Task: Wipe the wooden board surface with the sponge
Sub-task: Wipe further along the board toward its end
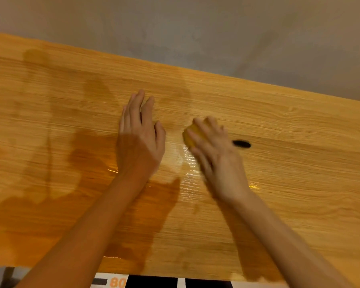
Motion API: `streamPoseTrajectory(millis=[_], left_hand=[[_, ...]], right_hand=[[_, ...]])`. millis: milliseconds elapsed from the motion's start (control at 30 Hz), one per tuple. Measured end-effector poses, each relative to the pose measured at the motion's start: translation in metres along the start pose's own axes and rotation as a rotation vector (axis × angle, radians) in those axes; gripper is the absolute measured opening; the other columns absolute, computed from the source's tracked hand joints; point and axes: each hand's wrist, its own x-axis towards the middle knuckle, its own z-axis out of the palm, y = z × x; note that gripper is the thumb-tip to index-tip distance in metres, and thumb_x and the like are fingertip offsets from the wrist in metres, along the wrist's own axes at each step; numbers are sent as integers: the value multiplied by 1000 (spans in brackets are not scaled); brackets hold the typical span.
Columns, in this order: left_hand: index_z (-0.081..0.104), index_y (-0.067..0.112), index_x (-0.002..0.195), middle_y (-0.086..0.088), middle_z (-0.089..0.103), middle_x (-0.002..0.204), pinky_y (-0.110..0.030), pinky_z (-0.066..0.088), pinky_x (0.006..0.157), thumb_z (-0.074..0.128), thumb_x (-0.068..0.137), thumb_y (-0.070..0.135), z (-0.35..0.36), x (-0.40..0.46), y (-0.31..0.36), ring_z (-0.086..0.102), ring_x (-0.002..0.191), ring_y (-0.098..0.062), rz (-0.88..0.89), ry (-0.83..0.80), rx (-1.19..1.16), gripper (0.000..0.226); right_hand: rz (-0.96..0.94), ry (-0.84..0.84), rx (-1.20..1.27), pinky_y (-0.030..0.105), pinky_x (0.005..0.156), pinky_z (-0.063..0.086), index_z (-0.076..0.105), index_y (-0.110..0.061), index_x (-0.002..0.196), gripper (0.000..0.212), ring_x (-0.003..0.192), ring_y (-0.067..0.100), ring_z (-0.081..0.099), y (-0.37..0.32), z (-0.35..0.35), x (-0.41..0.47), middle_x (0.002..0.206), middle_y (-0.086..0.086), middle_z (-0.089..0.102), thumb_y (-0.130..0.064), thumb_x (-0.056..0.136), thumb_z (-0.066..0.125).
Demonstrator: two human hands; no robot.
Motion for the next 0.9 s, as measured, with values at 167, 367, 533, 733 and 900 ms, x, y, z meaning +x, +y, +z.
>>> streamPoseTrajectory(millis=[167, 367, 533, 733, 900], left_hand=[[45, -1, 146, -18, 39, 157, -48, 27, 123, 43, 103, 16, -1, -1, 1, 34, 149, -34, -9, -14, 19, 46], [44, -2, 147, -20, 38, 157, -48, 26, 123, 42, 104, 15, -4, -1, 3, 33, 150, -34, 0, -40, 30, 46], [43, -2, 148, -19, 37, 158, -46, 24, 125, 41, 104, 15, -5, -2, 5, 32, 150, -34, -12, -56, 58, 46], [39, 1, 150, -18, 32, 161, -46, 21, 125, 39, 105, 16, -7, 0, 5, 28, 152, -32, -31, -102, 65, 48], [36, 2, 152, -17, 28, 163, -46, 19, 126, 36, 105, 19, -5, 3, 2, 23, 154, -32, -40, -118, 74, 49]], right_hand=[[393, 250, -31, 45, 123, 11, 40, -19, 146, 42, 150, 27, 13, 56, -28, 91, 158, 6, 28, -23, 104, 37], [197, 128, -19, 44, 123, 12, 44, -18, 144, 42, 150, 23, 15, 1, 2, -38, 156, 2, 32, -23, 103, 46], [369, 204, -42, 48, 122, 12, 43, -15, 144, 41, 150, 29, 14, 65, -39, 44, 157, 7, 30, -22, 104, 39], [316, 165, -6, 49, 122, 15, 43, -16, 145, 41, 150, 24, 14, 28, -19, -28, 157, 2, 32, -24, 104, 40], [692, 418, 74, 50, 122, 13, 45, -17, 143, 40, 150, 22, 14, 34, -23, -56, 156, 2, 33, -20, 104, 42]])
